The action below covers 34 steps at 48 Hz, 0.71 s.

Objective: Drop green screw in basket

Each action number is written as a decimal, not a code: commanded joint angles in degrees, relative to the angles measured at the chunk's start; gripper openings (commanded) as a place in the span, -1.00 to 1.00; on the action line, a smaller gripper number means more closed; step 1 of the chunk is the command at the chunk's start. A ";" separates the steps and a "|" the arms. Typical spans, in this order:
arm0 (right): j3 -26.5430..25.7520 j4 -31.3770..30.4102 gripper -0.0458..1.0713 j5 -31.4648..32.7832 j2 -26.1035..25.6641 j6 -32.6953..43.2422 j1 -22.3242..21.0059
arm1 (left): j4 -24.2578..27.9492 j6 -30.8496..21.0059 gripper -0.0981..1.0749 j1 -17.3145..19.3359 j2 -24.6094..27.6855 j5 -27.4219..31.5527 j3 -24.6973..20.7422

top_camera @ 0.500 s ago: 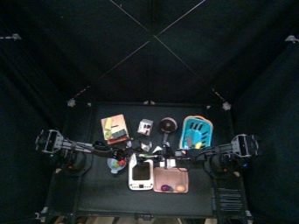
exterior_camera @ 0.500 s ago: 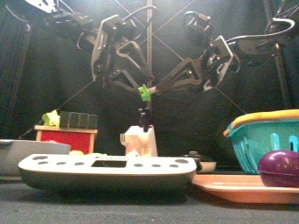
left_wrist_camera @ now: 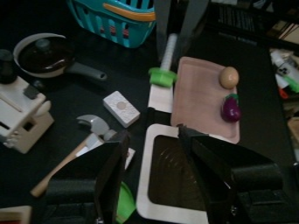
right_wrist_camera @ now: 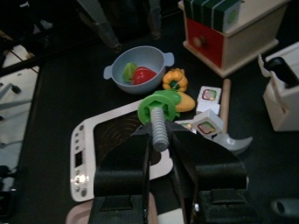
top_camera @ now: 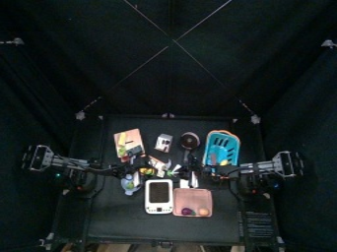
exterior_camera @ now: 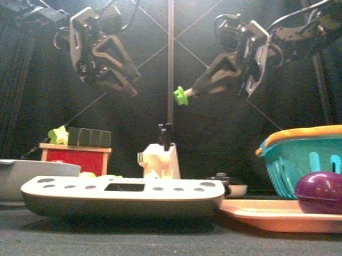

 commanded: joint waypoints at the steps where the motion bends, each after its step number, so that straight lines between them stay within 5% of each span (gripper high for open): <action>1: -1.14 4.22 0.03 7.21 -6.68 0.09 -3.78 | 3.34 -0.09 0.62 1.05 -1.14 0.53 0.26; 8: -0.53 9.58 0.03 15.21 -12.92 0.18 -11.07 | 3.34 -0.35 0.62 3.78 -1.41 1.58 0.79; 19: -0.88 11.69 0.03 34.80 -18.72 3.25 -28.83 | 0.44 -0.44 0.61 5.45 -1.49 4.04 1.76; 26: -2.02 4.57 0.03 46.85 -19.51 9.76 -34.72 | -1.32 -0.44 0.61 6.15 -1.67 4.83 2.20; 34: -4.22 -7.03 0.03 56.25 -24.70 21.45 -35.07 | -1.41 -0.44 0.61 6.24 -2.72 4.75 3.08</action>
